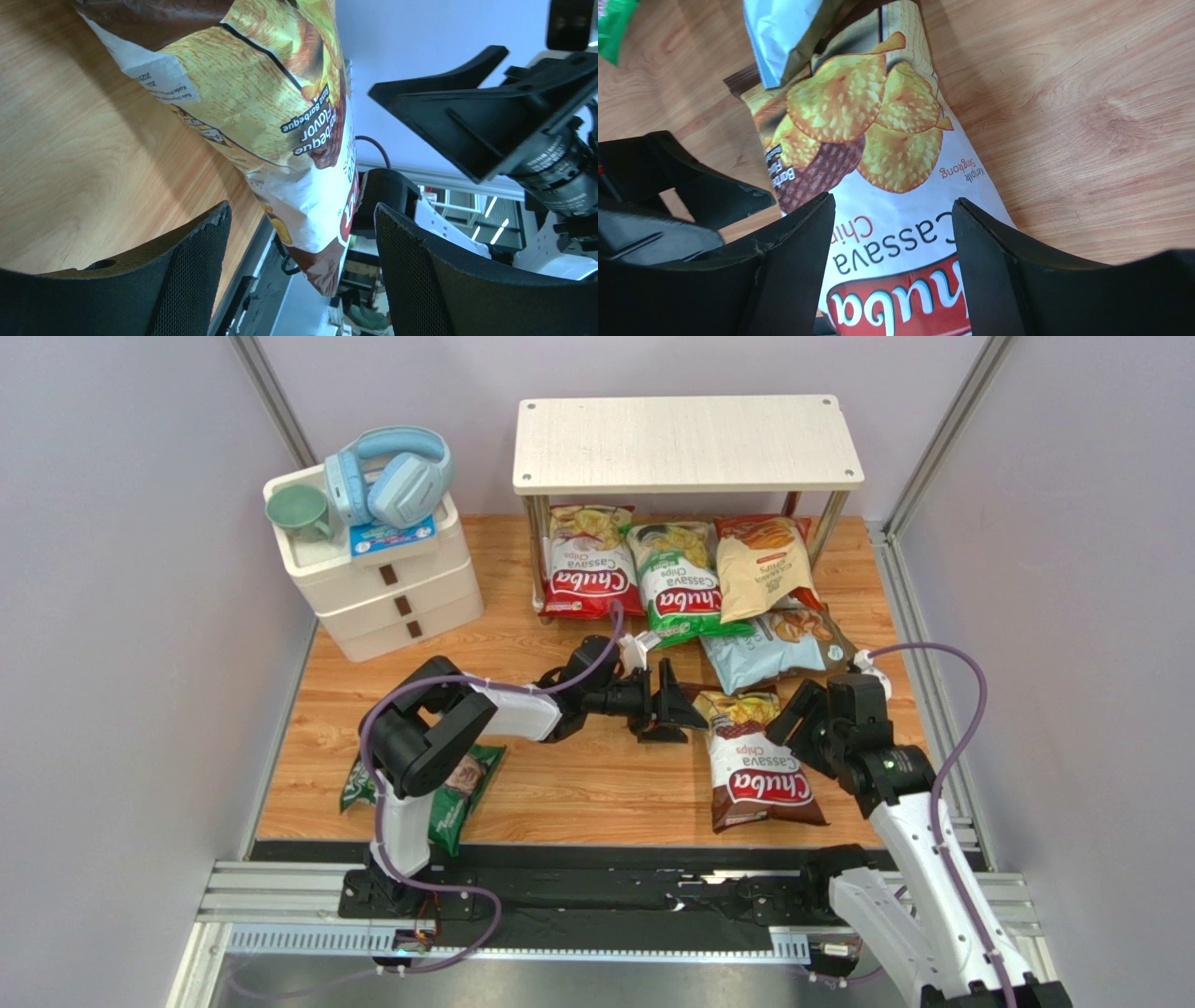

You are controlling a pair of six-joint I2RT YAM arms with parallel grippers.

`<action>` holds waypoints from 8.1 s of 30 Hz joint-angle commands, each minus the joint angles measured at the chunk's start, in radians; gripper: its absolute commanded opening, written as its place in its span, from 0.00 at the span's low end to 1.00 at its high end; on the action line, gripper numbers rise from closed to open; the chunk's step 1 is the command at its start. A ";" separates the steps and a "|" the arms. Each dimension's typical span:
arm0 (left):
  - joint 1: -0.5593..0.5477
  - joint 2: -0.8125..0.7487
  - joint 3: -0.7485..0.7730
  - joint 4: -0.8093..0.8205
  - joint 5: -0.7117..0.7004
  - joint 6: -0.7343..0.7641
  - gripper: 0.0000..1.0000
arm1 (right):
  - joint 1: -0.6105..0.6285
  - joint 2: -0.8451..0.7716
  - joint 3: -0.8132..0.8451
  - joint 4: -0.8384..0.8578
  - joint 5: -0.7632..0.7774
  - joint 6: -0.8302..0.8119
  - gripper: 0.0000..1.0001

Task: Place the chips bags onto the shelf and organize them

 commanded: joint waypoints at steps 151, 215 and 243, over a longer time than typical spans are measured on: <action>0.012 -1.404 -0.310 -1.408 -1.157 0.087 0.55 | 0.782 0.657 1.214 0.177 0.015 -0.362 0.00; 0.014 -1.446 -0.349 -1.508 -1.117 0.109 0.47 | 0.648 1.331 1.346 0.976 0.669 -0.106 0.51; 0.012 -1.404 -0.330 -1.457 -1.167 0.158 0.57 | 0.645 0.890 0.796 1.094 0.476 -0.017 0.86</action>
